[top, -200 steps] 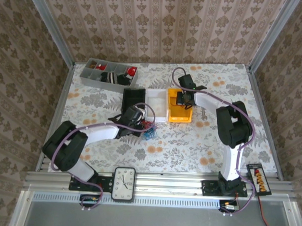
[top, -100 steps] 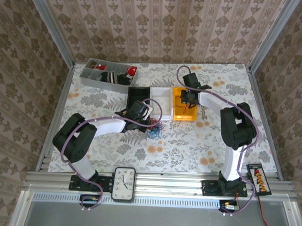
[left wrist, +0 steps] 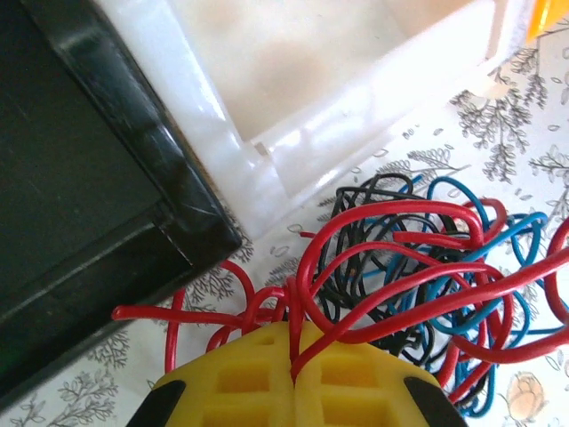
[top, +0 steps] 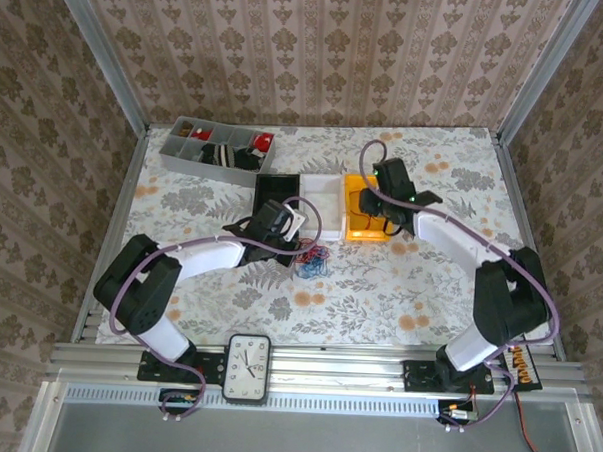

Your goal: Untangle the cables

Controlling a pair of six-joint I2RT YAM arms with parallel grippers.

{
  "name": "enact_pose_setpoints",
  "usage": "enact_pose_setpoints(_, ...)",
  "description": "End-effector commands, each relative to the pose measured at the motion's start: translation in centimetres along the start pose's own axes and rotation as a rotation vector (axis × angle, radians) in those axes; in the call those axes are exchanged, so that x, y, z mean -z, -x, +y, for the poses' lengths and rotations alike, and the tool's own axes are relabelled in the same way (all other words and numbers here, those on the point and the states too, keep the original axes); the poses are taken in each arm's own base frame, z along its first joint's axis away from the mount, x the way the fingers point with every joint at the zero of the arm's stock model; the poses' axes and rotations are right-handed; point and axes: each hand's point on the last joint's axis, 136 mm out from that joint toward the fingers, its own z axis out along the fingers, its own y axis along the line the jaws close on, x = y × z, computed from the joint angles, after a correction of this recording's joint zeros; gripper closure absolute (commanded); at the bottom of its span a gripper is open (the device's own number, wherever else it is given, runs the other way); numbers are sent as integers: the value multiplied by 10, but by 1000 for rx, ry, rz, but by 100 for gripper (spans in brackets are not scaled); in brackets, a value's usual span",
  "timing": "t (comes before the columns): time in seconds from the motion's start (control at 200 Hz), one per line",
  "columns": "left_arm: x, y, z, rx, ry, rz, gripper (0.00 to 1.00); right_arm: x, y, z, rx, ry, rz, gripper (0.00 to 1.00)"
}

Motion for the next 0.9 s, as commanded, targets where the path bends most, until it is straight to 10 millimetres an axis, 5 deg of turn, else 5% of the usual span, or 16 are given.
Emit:
enact_pose_setpoints(0.0,9,-8,-12,-25,-62,11,100,19,-26,51,114,204,33,61)
enact_pose_setpoints(0.3,13,-15,-16,-22,-88,23,100,13,-91,117,147,503,214,60)
enact_pose_setpoints(0.895,4,-22,-16,-17,-92,57,100,5,-134,124,195,565,355,59)
